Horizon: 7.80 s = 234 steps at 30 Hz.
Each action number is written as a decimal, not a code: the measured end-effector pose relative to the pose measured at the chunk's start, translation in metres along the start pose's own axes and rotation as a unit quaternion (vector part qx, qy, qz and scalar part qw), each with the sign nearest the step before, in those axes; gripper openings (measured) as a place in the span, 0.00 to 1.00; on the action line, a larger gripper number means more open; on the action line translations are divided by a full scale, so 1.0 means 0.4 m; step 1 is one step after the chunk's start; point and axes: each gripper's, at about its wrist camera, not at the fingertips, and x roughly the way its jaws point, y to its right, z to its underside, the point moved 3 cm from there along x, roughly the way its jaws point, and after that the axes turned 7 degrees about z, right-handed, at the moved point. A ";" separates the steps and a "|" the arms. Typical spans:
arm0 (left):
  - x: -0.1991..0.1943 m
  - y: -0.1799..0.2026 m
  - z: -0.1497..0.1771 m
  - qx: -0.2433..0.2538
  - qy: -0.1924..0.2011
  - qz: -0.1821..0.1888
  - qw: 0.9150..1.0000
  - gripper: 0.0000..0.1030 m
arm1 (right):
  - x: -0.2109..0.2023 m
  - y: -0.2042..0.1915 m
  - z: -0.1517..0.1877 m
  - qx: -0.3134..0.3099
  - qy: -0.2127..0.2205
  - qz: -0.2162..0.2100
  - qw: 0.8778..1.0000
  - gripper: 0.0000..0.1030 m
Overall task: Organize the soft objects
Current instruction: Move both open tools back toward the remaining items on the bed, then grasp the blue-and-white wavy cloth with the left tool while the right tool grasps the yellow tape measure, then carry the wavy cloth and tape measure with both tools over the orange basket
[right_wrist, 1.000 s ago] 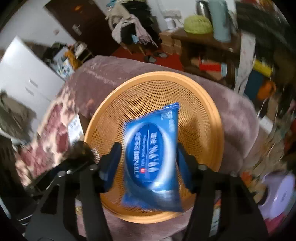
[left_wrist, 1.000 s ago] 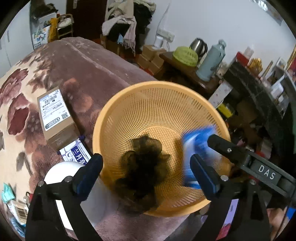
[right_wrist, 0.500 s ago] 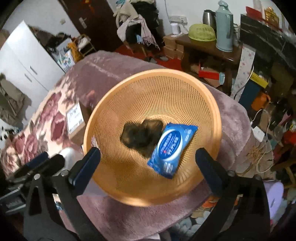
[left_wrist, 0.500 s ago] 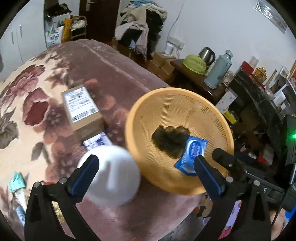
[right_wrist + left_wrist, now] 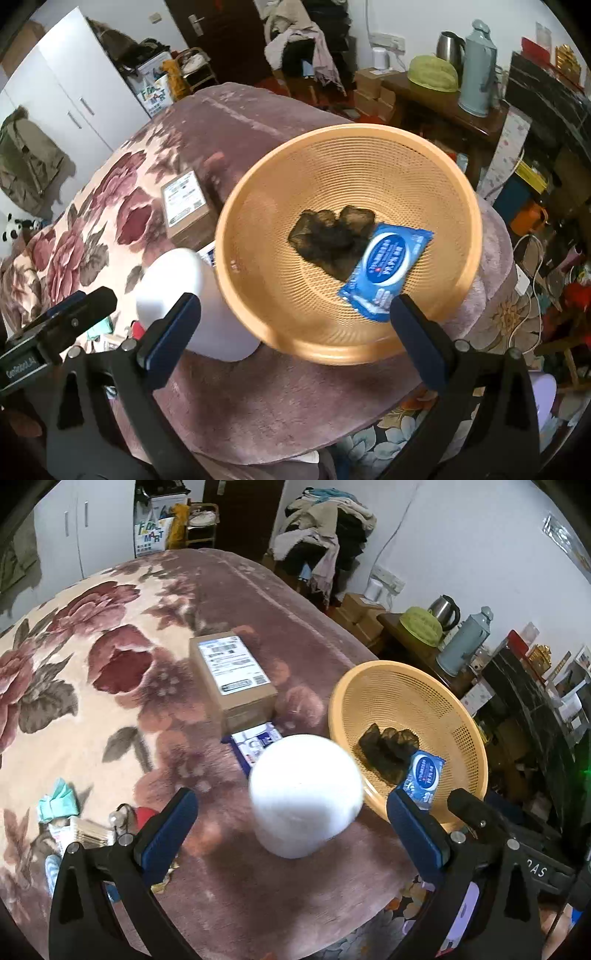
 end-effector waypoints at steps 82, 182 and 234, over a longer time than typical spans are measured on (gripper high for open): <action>-0.083 -0.876 0.480 -0.227 -0.033 -0.095 0.969 0.88 | 0.319 -0.644 0.369 -0.180 -0.162 -0.046 0.969 0.79; -0.099 -0.216 0.118 -0.010 -0.004 -0.064 0.998 0.29 | -0.057 -0.318 0.115 -0.136 -0.001 -0.100 0.986 0.32; 0.131 0.198 -0.055 0.084 -0.032 0.026 0.996 0.30 | -0.026 0.109 -0.042 -0.011 0.019 -0.021 1.000 0.32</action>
